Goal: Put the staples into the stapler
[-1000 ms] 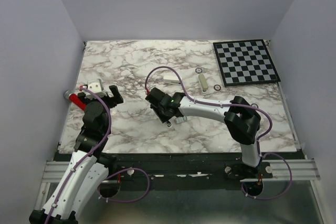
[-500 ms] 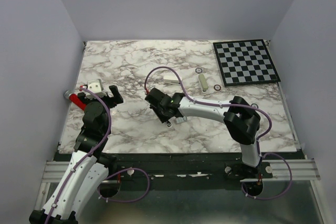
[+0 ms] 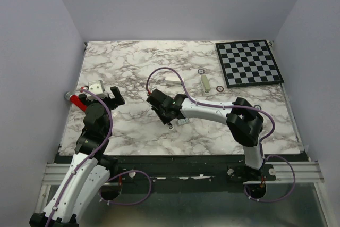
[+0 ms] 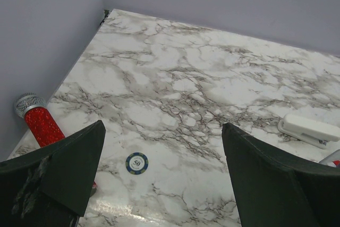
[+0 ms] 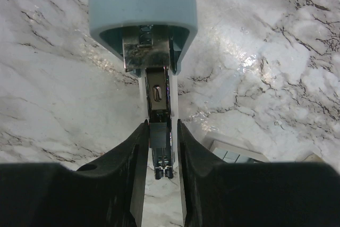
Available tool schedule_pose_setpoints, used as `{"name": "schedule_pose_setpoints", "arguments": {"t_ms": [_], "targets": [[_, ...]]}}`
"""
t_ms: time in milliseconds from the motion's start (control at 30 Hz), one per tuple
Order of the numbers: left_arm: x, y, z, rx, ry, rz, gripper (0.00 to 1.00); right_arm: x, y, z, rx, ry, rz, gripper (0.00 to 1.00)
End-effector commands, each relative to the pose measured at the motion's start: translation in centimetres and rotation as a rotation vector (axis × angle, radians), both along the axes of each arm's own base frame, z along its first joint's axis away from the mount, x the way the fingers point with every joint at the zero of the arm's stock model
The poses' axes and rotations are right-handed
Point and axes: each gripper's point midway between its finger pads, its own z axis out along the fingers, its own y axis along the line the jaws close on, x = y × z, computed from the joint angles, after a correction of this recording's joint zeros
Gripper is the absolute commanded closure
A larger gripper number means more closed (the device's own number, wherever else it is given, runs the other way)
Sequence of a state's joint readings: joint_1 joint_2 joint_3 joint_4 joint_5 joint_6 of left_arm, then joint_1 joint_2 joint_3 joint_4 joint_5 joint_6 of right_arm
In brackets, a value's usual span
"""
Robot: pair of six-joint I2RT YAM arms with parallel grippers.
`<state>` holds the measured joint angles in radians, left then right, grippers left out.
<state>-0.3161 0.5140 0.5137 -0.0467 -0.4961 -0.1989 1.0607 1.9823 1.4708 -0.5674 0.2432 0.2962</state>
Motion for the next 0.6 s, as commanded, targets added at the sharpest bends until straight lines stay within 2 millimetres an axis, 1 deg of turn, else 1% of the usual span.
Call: {"name": "schedule_pose_setpoints", "arguments": {"t_ms": [0,233,333,567], "targets": [[-0.06,-0.28,0.28,-0.005,-0.015,-0.017,0.01,0.81,0.51,1.54,0.023,-0.059,-0.024,0.64],[-0.06,-0.31,0.35,-0.005,-0.017,-0.019,0.01,0.49,0.87,1.45,0.037,-0.045,-0.009,0.65],[-0.06,-0.31,0.32,-0.005,-0.015,-0.019,0.01,0.26,1.32,1.65,0.052,-0.047,0.005,0.66],[-0.11,-0.26,0.36,-0.004,-0.016,-0.018,0.01,0.05,1.28,0.97,0.044,-0.03,0.012,0.69]]}}
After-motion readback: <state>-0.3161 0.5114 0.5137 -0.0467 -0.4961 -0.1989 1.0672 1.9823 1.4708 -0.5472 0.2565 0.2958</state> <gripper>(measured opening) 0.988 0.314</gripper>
